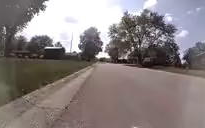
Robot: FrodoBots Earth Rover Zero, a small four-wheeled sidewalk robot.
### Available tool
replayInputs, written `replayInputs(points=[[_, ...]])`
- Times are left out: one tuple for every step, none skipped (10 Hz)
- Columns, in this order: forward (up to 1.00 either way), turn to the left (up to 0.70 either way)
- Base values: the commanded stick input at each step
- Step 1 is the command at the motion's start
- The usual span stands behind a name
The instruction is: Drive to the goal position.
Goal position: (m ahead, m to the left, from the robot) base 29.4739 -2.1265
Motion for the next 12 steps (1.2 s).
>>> replayInputs(points=[[1.0,0.0],[1.0,0.0],[1.0,0.0],[1.0,0.0],[1.0,0.0],[1.0,0.0],[1.0,0.0],[1.0,0.0],[1.0,0.0],[1.0,0.0],[1.0,0.0],[1.0,0.0]])
